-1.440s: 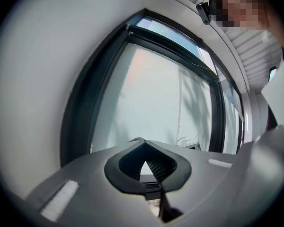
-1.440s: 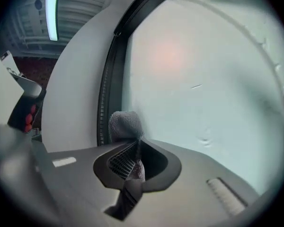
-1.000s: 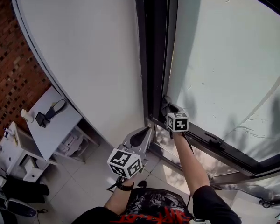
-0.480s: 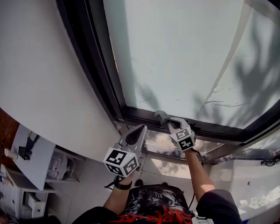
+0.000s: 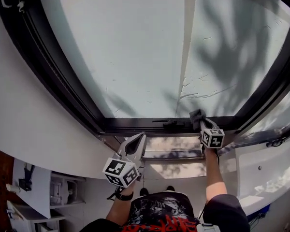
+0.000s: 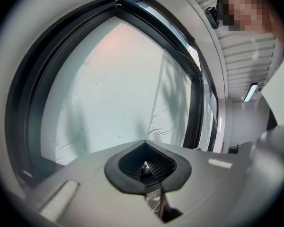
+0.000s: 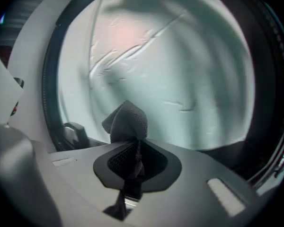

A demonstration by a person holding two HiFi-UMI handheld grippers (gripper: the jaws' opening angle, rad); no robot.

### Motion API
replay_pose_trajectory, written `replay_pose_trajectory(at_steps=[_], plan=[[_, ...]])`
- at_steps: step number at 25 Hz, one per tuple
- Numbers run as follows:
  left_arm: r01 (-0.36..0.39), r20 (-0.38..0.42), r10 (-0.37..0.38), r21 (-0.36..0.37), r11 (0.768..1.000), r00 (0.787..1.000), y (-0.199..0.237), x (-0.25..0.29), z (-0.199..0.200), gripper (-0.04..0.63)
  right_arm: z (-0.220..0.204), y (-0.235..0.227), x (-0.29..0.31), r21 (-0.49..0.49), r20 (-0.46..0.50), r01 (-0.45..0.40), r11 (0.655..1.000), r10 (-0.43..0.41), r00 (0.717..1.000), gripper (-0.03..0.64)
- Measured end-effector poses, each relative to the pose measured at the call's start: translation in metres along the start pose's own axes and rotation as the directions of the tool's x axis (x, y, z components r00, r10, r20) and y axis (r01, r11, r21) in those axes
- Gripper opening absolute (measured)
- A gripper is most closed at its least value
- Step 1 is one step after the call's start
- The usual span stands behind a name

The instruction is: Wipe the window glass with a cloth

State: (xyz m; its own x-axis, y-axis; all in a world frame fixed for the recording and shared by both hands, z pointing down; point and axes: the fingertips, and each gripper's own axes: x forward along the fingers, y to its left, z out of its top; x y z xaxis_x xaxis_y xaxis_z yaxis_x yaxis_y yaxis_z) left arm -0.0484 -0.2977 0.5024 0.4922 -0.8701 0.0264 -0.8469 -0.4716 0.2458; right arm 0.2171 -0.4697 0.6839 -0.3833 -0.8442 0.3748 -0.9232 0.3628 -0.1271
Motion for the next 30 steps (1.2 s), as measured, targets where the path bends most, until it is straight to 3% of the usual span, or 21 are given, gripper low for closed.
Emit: replay_pose_trajectory(at_steps=[3, 7, 12, 16, 21, 27, 30], plan=[[0.027, -0.007, -0.027, 0.004, 1.000, 1.000, -0.012, 0.011, -0.001, 0.000, -0.004, -0.080, -0.023, 0.077, 0.026, 0.163, 0.984, -0.165, 0.986, 0.018], [0.052, -0.016, -0.052, 0.003, 0.999, 0.999, -0.031, 0.026, -0.006, 0.000, -0.011, -0.164, -0.055, 0.134, 0.024, 0.315, 0.940, -0.321, 0.947, 0.018], [0.077, -0.032, -0.076, 0.018, 0.997, 0.997, -0.053, 0.040, -0.010, 0.000, -0.003, -0.200, -0.093, 0.114, 0.079, 0.394, 0.912, -0.403, 0.912, 0.018], [0.083, -0.045, -0.082, 0.031, 0.996, 0.996, -0.061, 0.044, -0.012, 0.000, 0.034, -0.154, -0.129, 0.109, 0.238, 0.351, 0.930, -0.367, 0.899, 0.018], [0.056, -0.045, -0.054, 0.038, 0.998, 0.998, -0.058, 0.038, -0.011, 0.000, 0.082, -0.045, -0.167, 0.076, 0.414, 0.200, 0.977, -0.214, 0.885, 0.018], [-0.013, 0.017, 0.011, 0.119, 0.993, 1.000, -0.051, 0.019, 0.003, 0.000, 0.110, 0.057, -0.184, 0.008, 0.463, 0.006, 1.000, -0.010, 0.886, 0.018], [-0.017, 0.023, 0.015, 0.113, 0.993, 1.000, -0.047, 0.010, 0.004, 0.000, 0.117, 0.086, -0.183, -0.028, 0.466, -0.029, 0.999, 0.039, 0.884, 0.017]])
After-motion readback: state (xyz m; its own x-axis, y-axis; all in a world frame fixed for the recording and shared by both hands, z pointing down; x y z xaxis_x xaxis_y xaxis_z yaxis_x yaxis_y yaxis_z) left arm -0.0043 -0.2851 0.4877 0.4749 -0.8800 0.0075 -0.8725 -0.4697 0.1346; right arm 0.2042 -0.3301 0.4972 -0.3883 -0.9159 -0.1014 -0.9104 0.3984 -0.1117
